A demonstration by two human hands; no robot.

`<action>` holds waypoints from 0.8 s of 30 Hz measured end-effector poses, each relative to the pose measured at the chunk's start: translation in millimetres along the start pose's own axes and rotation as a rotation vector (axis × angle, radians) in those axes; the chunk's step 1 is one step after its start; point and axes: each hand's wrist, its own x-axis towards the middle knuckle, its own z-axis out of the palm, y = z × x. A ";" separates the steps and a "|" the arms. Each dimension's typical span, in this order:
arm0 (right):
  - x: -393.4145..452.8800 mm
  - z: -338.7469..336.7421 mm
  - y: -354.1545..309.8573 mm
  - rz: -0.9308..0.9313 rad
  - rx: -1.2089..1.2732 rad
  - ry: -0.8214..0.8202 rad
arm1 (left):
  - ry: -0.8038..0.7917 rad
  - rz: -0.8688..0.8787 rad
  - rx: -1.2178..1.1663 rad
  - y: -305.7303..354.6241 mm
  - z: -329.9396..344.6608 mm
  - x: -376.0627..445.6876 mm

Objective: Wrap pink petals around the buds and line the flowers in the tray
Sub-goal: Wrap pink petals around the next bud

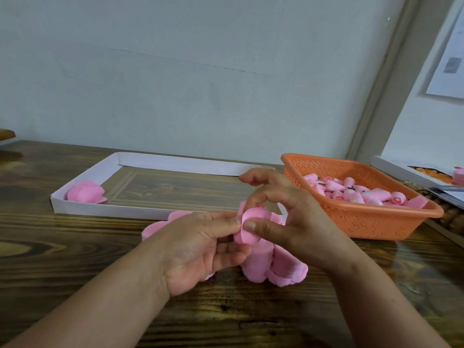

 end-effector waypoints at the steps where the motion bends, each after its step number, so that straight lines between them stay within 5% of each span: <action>1: 0.0 0.5 0.0 0.003 0.014 0.015 | 0.003 -0.001 0.000 -0.1 0.5 0.3; 18: 6.8 11.0 -0.5 0.016 0.017 0.125 | -0.045 0.083 0.027 -0.6 8.1 -6.0; 24: 2.7 -0.1 10.4 -0.084 0.501 0.266 | -0.015 0.083 -0.070 5.3 4.1 -4.8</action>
